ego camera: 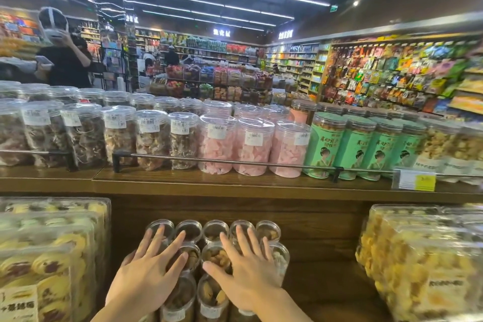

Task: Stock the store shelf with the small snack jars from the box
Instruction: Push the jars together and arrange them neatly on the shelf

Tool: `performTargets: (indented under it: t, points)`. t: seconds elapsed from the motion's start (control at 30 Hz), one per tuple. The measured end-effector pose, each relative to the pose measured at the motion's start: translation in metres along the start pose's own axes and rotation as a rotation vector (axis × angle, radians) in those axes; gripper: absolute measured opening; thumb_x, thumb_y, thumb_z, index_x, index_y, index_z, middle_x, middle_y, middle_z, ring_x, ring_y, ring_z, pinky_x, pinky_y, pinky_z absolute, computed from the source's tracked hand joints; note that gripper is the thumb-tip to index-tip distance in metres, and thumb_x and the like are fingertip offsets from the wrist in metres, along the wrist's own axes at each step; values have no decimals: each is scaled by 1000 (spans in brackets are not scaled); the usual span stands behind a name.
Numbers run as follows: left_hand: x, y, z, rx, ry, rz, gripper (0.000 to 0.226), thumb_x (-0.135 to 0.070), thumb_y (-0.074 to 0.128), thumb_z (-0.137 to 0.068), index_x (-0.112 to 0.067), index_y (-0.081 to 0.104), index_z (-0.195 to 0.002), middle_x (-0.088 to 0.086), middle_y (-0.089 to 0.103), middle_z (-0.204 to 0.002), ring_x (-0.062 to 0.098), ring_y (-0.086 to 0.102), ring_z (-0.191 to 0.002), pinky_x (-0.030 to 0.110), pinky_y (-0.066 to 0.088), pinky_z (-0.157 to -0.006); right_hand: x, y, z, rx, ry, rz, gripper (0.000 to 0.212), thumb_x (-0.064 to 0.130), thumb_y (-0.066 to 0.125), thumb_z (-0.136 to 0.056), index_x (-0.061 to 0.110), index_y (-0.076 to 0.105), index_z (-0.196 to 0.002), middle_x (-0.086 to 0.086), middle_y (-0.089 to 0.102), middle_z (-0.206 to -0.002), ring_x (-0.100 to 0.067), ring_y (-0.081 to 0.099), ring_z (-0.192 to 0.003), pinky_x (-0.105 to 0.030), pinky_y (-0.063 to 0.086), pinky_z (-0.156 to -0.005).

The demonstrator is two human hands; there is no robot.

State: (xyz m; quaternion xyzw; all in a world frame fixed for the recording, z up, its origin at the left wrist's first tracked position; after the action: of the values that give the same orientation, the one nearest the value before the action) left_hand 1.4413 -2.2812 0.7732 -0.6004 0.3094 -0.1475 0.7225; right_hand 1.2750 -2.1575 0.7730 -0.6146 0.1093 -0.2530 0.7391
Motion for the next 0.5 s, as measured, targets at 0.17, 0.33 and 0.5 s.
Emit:
performTargets:
  t: [0.17,0.33,0.5]
  points:
    - [1,-1,0,18,-12,28,57,-77,9,-94,-66,0,-149,-15,-21,-164,13,-24,-151,47,2,-124,1,3,-3,9,9,13,88,95,4,-79,53,-10,-155,12,-23,-165,-18,-30,-150,-51,-17,-121]
    - [3,7,-4,128,30,36,57,-64,21,-102,-53,6,-156,-12,-25,-163,20,-28,-151,51,-1,-125,-2,2,-4,104,4,-71,89,95,1,-77,52,-13,-155,12,-27,-163,-17,-33,-148,-51,-22,-119]
    - [-2,-29,3,57,24,246,53,-63,30,-101,-53,25,-153,-11,-3,-170,17,-20,-154,50,-7,-122,-2,-24,12,21,-32,-239,91,91,8,-74,54,0,-157,15,-16,-168,-13,-21,-153,-48,-11,-122]
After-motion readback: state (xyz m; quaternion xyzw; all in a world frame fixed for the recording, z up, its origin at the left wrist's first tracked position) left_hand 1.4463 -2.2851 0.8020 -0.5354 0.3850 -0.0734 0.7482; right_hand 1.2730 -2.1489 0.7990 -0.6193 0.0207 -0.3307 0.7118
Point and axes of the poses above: each hand's wrist, its own z-axis away from the middle knuckle, its own y-axis out of the palm, x = y × z, the point moved 8 cm from there along -z, towards the middle knuckle
